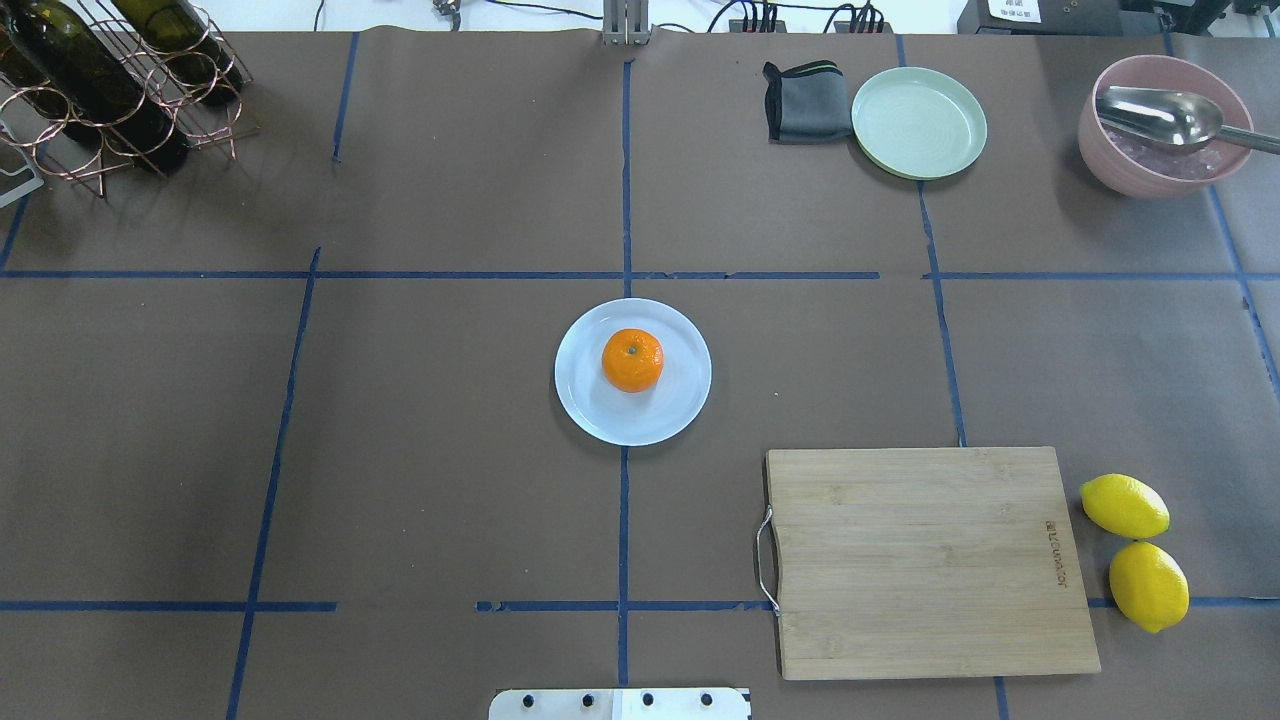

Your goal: Pick orange to plate

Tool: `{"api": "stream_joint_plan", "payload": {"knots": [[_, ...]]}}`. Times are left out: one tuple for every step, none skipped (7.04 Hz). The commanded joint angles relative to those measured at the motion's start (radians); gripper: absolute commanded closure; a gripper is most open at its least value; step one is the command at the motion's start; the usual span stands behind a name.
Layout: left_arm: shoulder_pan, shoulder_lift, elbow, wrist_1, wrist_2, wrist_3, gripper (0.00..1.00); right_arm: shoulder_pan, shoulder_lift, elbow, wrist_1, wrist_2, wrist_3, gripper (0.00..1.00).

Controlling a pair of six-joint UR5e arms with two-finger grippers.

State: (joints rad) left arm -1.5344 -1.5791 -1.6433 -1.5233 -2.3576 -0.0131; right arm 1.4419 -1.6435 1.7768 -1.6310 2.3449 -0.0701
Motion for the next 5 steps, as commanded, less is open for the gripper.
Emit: {"api": "stream_joint_plan", "payload": {"knots": [[-0.001, -0.004, -0.004, 0.003, 0.000, -0.001, 0.00, 0.000, 0.001, -0.002, -0.012, 0.017, 0.009, 0.00], [0.000, -0.004, -0.004, 0.003, 0.000, -0.001, 0.00, 0.005, 0.001, -0.002, -0.012, 0.017, 0.010, 0.00], [0.000, -0.012, -0.004, 0.003, 0.000, -0.001, 0.00, 0.026, 0.001, 0.000, -0.015, 0.017, 0.010, 0.00], [0.000, -0.012, -0.003, 0.003, 0.000, -0.001, 0.00, 0.038, 0.005, 0.006, -0.035, 0.016, 0.010, 0.00], [-0.001, -0.013, -0.003, 0.005, -0.002, -0.001, 0.00, 0.057, 0.005, 0.013, -0.039, 0.017, 0.010, 0.00]]}}
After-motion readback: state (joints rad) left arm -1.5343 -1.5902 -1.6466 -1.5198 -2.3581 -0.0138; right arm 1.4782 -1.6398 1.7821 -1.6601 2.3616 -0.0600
